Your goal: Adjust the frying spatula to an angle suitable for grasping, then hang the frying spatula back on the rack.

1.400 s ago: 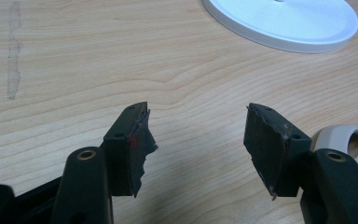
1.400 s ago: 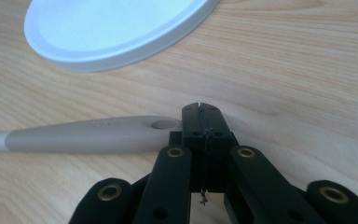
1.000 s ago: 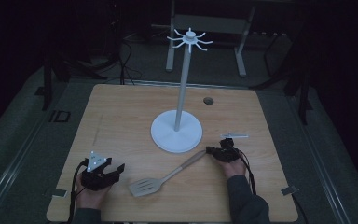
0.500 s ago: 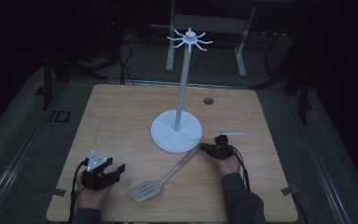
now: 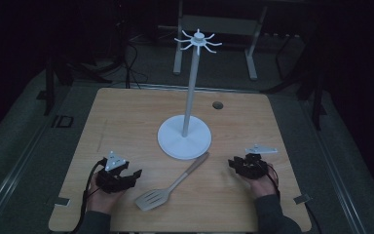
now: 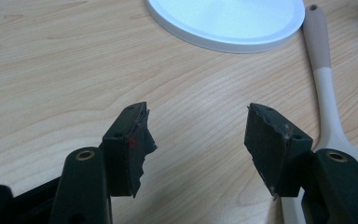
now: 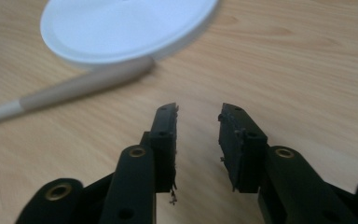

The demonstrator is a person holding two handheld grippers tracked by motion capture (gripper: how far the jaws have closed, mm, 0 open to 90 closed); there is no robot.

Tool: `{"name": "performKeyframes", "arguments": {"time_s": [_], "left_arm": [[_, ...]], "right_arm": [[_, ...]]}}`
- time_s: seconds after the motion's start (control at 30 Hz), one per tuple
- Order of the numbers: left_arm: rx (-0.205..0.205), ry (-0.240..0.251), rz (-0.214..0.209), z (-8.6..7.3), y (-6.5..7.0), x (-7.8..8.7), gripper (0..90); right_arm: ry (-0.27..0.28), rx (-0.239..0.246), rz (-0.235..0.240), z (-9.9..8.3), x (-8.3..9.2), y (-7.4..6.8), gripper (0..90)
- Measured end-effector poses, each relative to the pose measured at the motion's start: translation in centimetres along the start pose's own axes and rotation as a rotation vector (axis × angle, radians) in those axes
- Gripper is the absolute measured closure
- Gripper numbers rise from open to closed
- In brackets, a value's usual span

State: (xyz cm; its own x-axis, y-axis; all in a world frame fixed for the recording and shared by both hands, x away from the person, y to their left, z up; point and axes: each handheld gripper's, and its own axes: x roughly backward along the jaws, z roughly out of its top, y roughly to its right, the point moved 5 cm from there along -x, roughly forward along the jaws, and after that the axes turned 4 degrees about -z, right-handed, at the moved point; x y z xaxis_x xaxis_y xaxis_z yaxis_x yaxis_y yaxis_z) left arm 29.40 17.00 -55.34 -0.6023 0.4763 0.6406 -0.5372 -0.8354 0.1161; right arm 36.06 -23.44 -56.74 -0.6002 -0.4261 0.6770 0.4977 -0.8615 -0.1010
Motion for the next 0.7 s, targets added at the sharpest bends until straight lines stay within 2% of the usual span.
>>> {"name": "performKeyframes", "arguments": {"time_s": [0.17, 0.23, 0.27, 0.3, 0.37, 0.5, 0.6, 0.7], "left_arm": [[-0.015, 0.021, -0.019, 1.5, 0.4, 0.1, 40.2], [-0.015, 0.021, -0.019, 1.5, 0.4, 0.1, 40.3], [-0.006, 0.025, -0.035, 2.7, 0.8, -0.1, 40.6], [-0.004, 0.025, -0.043, 3.1, 0.9, -0.2, 41.0], [-0.011, 0.020, -0.046, 3.4, 1.1, -0.3, 41.2], [-0.058, 0.002, -0.060, 4.9, 2.2, -1.0, 41.8], [-0.076, 0.008, -0.057, 5.8, 3.1, -1.5, 44.6], [-0.100, -0.018, -0.064, 6.5, 3.8, -2.3, 45.8]], "right_arm": [[0.018, -0.006, -0.045, -1.9, 2.0, 1.6, 60.2], [0.022, -0.010, -0.058, -2.5, 2.3, 2.0, 59.6], [0.035, -0.042, -0.069, -3.6, 2.7, 2.8, 59.1], [0.038, -0.055, -0.075, -3.9, 2.7, 3.1, 59.1], [0.037, -0.061, -0.087, -4.1, 2.7, 3.4, 58.9], [0.057, -0.092, -0.124, -4.3, 2.7, 4.2, 58.3], [0.063, -0.087, -0.145, -4.4, 2.7, 4.4, 56.8], [0.055, -0.097, -0.154, -4.7, 2.5, 4.6, 56.5]]}}
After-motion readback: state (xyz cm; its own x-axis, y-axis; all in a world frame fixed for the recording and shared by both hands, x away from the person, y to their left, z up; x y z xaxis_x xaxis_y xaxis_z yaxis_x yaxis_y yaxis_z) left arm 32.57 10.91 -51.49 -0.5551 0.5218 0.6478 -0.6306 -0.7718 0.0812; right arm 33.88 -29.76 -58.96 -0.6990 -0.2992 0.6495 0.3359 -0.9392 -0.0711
